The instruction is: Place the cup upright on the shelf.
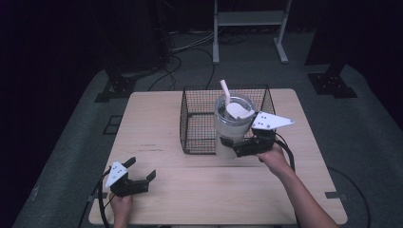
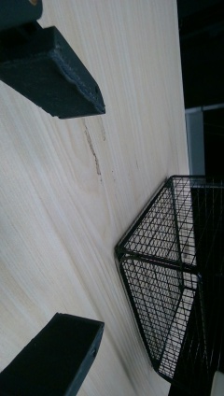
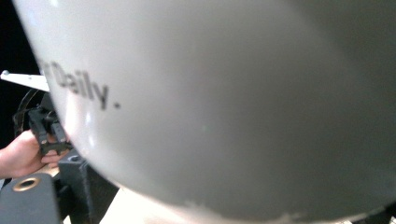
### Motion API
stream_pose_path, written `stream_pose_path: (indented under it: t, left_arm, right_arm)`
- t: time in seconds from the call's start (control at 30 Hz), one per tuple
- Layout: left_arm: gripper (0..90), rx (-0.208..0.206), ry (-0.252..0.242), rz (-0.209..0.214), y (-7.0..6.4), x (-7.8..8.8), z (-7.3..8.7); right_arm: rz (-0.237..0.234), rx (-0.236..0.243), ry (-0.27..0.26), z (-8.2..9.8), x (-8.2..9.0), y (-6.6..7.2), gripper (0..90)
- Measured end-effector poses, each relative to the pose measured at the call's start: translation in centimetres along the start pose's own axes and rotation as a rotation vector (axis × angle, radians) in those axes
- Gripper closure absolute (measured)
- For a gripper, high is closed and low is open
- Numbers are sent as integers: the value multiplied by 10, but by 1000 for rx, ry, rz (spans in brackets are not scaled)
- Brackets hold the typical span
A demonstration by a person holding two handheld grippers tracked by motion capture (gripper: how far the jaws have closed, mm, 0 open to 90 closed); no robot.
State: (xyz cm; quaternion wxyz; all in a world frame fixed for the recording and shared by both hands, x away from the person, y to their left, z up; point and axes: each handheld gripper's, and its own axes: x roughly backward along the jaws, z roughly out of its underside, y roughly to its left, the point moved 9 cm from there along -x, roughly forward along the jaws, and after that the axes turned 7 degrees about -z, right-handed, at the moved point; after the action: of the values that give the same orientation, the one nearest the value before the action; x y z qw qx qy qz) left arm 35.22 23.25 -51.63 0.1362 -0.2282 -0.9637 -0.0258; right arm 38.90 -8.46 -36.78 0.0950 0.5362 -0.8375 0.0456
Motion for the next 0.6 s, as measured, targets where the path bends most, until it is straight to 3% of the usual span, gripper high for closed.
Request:
stream_pose_path:
  t: [0.33,0.6]
  left_arm:
    - [0,5,-2,1,0,0,0]
    - [0,6,-5,1,0,0,-1]
  right_arm:
    - [-3,-17,12,-17,-20,-20,86]
    - [3,5,21,-26,-33,-30,86]
